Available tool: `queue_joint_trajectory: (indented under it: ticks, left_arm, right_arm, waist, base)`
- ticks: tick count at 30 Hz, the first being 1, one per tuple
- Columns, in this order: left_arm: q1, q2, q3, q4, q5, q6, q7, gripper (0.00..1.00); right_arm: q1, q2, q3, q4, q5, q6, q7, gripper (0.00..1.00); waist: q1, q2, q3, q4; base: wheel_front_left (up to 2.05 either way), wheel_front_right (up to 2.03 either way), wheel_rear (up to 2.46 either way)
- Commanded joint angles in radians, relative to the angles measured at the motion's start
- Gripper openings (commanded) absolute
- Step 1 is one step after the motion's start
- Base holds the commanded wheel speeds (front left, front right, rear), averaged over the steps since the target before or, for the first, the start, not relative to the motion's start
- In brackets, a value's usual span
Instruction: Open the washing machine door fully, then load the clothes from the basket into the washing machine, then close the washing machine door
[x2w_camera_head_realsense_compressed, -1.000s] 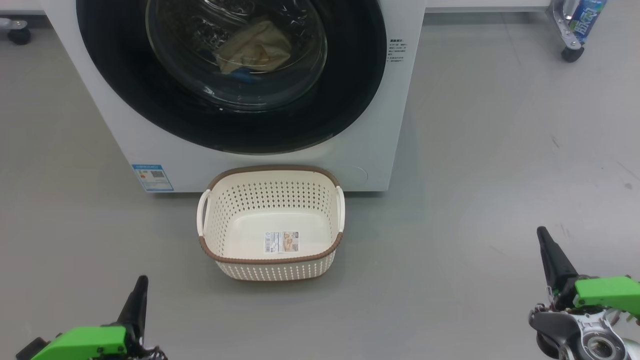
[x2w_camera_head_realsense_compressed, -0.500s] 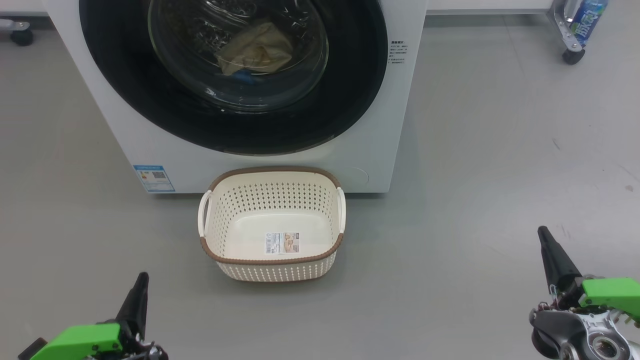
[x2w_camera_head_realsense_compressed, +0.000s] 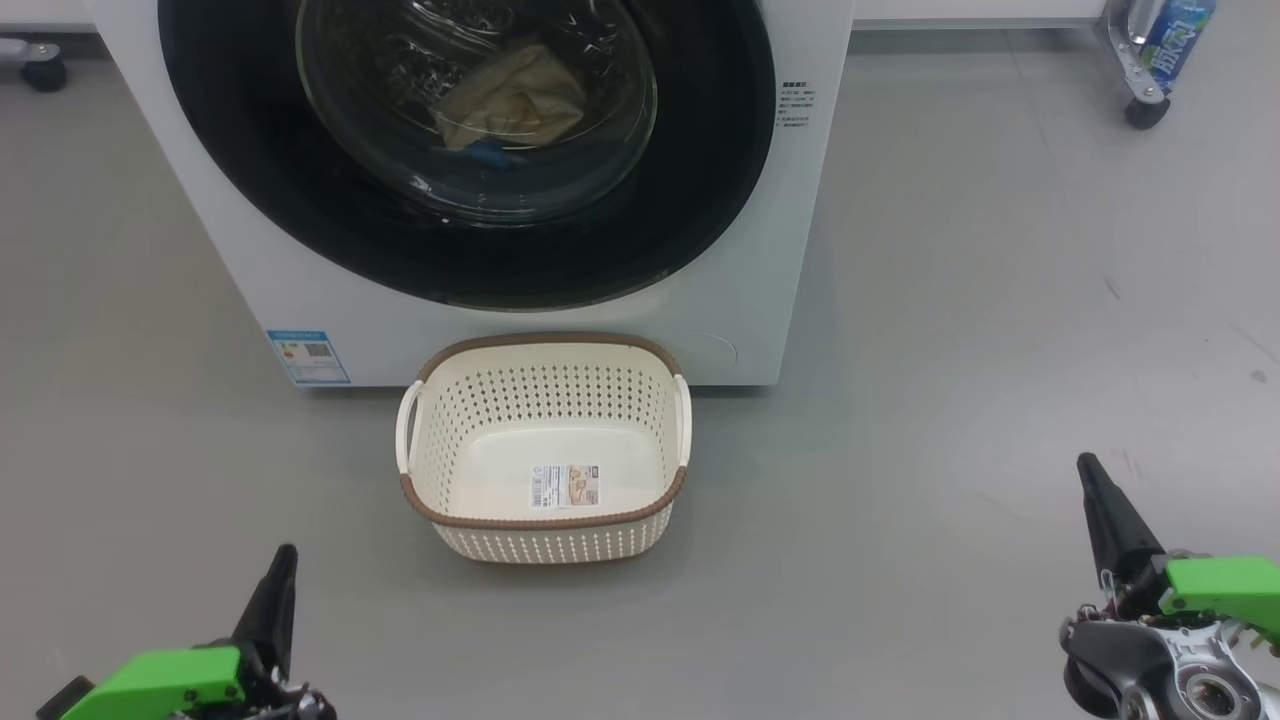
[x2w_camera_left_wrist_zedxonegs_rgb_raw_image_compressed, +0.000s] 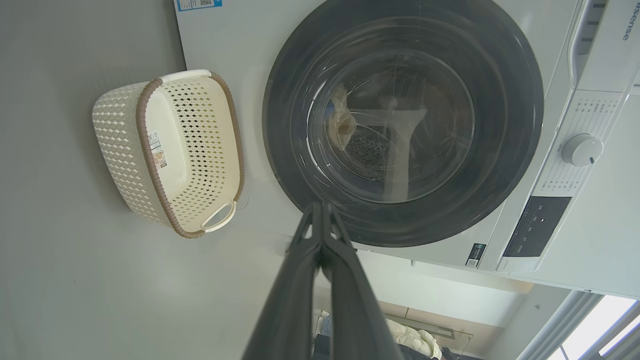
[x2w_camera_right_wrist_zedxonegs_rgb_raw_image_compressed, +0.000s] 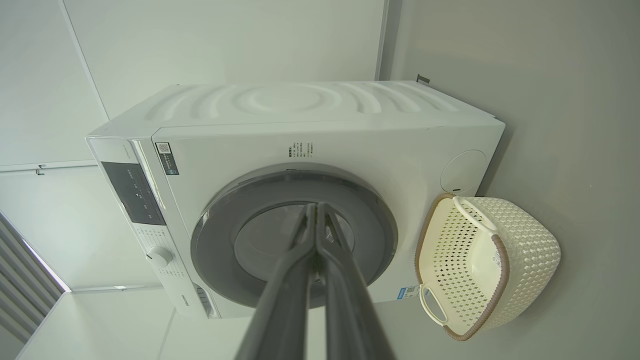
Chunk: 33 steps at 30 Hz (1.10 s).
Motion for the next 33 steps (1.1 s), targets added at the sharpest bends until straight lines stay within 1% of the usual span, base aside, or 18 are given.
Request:
queue_joint_trajectory:
  ticks: [1, 33]
  left_arm:
    - [-0.050, 0.009, 0.035, -0.028, -0.005, -0.007, 0.007, 0.00]
    - [-0.050, 0.009, 0.035, -0.028, -0.005, -0.007, 0.007, 0.00]
  right_arm:
    - [-0.058, -0.006, 0.014, -0.032, 0.001, -0.003, 0.009, 0.00]
    - [-0.059, -0.001, 0.006, -0.031, -0.005, -0.003, 0.015, 0.00]
  waist:
    - [0.0000, -0.0001, 0.000, 0.000]
    - [0.0000, -0.0001, 0.000, 0.000]
  base:
    - [0.00, 0.00, 0.00]
    - [0.00, 0.00, 0.00]
